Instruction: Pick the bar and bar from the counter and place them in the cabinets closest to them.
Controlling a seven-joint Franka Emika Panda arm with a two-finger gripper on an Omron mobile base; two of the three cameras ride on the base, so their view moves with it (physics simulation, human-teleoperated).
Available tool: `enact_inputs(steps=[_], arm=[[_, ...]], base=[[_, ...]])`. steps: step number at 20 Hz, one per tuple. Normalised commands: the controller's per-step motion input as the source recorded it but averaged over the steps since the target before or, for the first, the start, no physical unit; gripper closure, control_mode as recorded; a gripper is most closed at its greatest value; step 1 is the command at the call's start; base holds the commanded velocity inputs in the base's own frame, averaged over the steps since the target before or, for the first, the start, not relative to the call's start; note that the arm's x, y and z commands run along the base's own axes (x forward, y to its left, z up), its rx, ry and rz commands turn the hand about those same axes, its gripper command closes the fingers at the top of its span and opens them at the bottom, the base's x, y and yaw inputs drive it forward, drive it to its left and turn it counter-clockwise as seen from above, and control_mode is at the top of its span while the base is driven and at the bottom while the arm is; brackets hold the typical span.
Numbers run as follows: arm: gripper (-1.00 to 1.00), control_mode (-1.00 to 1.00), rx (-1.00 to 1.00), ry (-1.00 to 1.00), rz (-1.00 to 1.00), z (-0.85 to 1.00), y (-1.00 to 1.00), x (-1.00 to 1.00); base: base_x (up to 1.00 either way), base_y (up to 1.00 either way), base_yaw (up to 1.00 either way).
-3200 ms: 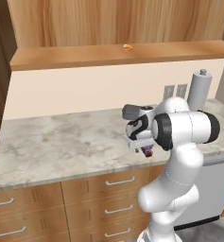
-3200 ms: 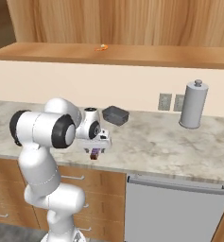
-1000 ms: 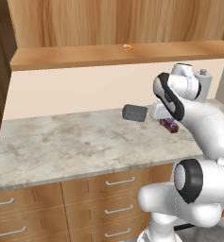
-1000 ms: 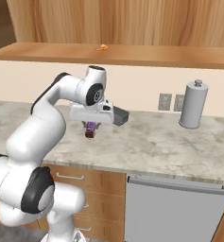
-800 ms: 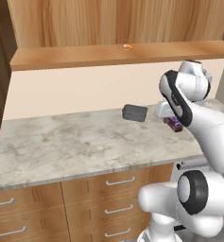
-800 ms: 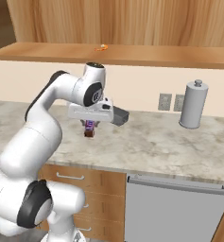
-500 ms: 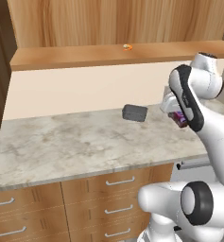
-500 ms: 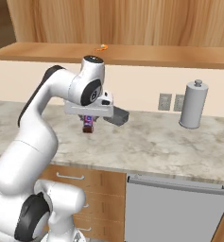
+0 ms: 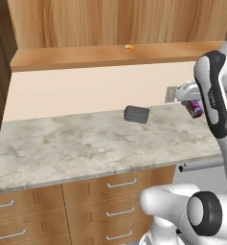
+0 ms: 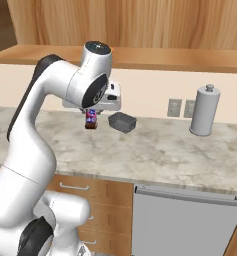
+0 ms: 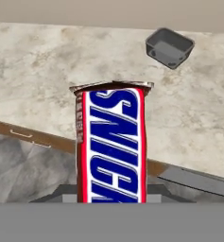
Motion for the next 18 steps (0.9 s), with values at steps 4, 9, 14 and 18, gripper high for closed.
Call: enact_inputs(steps=[4,9,14,18], arm=[[1.00,-1.00,0.02,-0.19,0.00,0.66,-0.04,-0.26],[1.00,-1.00,0.00,-0.19,0.00,0.55,0.00,-0.05],[1.00,-1.00,0.00,-0.15,0.00,0.43,0.00,0.07],[1.00,-1.00,0.00,-0.07,0.00,0.30,0.00,0.34]], base=[[0.00,0.00,0.00],[0.00,0.00,0.00],[0.00,0.00,0.00],[0.00,0.00,0.00]])
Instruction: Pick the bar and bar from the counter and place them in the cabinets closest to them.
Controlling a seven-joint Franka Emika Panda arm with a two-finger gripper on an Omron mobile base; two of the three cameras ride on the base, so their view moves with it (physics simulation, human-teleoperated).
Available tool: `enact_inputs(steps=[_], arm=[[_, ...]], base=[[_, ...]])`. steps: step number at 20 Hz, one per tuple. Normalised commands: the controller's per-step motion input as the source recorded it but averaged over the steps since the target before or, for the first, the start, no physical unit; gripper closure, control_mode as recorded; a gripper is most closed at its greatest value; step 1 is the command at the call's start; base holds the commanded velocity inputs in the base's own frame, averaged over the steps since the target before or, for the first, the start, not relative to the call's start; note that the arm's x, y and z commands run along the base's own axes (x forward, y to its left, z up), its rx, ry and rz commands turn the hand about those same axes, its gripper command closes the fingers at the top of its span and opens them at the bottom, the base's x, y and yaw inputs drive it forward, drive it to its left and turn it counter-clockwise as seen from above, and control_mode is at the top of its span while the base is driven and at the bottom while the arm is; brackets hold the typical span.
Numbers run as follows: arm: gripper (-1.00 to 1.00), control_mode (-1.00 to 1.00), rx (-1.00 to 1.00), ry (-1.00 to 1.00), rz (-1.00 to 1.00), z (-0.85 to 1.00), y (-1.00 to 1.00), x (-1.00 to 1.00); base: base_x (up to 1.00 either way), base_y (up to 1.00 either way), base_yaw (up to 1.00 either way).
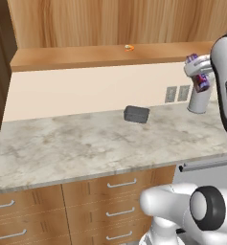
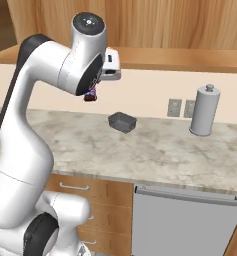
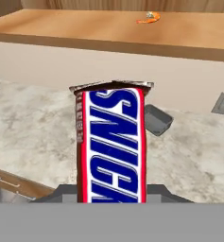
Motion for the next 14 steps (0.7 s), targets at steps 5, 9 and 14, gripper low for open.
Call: enact_inputs(steps=[5,9,14], arm=[[1.00,-1.00,0.00,-0.07,0.00,0.39,0.00,0.26],[1.00,-1.00,-0.08,-0.15,0.03,0.19,0.13,-0.02],[1.00,-1.00,-0.16,-0.07,0.05,0.00,0.25,-0.07]], base=[[0.00,0.00,0.00],[0.00,0.00,0.00],[0.00,0.00,0.00]])
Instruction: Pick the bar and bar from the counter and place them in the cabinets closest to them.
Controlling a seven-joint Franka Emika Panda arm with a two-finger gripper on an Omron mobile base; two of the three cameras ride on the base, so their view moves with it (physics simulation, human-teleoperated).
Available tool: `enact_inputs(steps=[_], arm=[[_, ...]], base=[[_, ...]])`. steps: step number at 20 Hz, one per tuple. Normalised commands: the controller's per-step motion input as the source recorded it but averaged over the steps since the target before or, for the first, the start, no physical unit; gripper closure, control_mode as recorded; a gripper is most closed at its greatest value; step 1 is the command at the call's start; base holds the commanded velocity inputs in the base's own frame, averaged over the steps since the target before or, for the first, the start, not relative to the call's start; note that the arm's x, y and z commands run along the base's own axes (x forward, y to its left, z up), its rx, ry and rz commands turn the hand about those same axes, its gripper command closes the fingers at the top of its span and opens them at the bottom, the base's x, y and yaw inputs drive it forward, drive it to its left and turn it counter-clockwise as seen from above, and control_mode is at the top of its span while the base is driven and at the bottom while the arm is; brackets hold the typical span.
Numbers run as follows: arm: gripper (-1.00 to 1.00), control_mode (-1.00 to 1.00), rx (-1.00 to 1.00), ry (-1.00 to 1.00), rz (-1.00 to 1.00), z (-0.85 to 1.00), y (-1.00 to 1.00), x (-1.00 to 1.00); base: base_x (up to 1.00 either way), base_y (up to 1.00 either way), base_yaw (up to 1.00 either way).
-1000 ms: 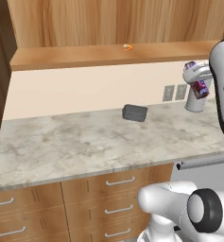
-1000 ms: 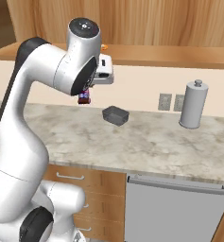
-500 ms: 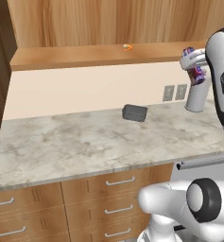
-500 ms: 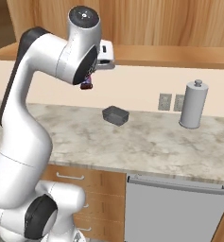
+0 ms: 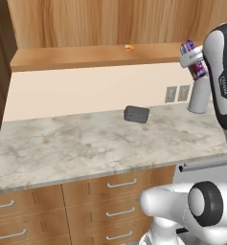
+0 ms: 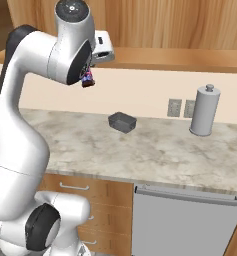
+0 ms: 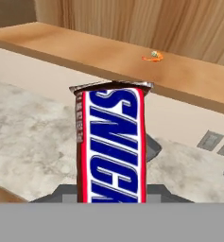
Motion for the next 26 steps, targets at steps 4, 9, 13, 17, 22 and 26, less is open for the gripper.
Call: enact_inputs(steps=[4,9,13,17,22,26], arm=[[1.00,-1.00,-0.05,0.00,0.02,0.03,0.07,0.01],[1.00,-1.00,0.00,0.00,0.00,0.25,0.00,0.38],[1.00,-1.00,0.00,0.00,0.00,0.11,0.00,0.60],[1.00,-1.00,0.00,0.00,0.00,0.03,0.01,0.69],[1.00,-1.00,0.00,0.00,0.00,0.00,0.00,0.92],[1.00,-1.00,0.00,0.01,0.00,0.05,0.00,1.00]], base=[[0.00,0.00,0.00],[0.00,0.00,0.00],[0.00,0.00,0.00],[0.00,0.00,0.00],[0.00,0.00,0.00],[0.00,0.00,0.00]])
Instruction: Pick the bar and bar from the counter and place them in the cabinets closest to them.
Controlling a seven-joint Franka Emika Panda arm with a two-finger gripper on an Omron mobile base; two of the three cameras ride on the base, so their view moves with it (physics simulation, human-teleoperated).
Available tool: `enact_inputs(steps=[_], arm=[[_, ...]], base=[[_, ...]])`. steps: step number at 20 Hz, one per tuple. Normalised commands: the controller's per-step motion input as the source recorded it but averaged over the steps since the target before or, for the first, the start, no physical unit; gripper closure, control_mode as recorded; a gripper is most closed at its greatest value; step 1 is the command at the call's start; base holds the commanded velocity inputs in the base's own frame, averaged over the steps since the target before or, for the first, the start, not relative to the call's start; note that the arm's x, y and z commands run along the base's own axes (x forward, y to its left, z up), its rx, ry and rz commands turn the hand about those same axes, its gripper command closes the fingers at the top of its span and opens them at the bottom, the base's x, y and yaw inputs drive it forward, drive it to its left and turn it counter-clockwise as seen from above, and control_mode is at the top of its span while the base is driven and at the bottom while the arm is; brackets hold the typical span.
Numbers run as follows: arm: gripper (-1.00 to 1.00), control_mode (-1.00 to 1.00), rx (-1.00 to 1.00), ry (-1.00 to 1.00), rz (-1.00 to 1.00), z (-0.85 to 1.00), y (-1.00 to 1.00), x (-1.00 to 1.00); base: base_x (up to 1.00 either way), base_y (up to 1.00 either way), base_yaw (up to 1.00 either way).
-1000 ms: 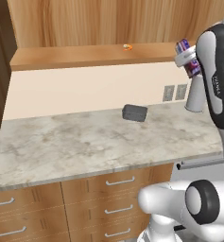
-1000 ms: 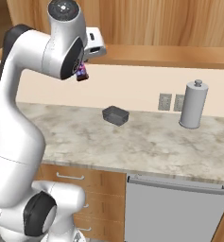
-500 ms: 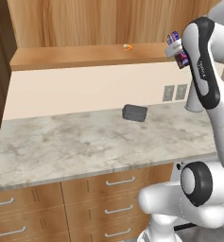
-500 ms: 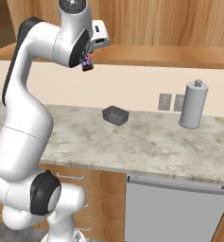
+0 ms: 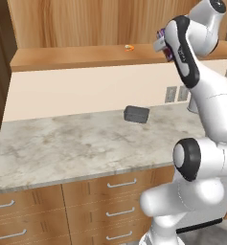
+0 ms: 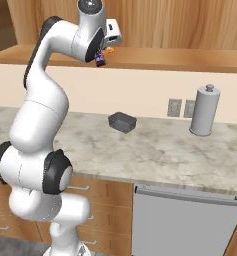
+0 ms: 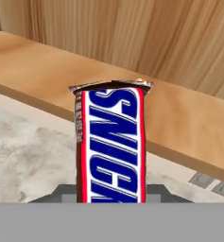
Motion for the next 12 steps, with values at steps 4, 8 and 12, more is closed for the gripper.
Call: enact_inputs(steps=[4,8,12], arm=[[1.00,-1.00,0.00,0.01,0.00,0.06,0.00,1.00],[1.00,-1.00,0.00,0.01,0.00,0.00,0.00,0.93],[1.00,-1.00,0.00,0.00,0.00,-0.10,0.00,0.64]], base=[[0.00,0.00,0.00],[0.00,0.00,0.00],[0.00,0.00,0.00]])
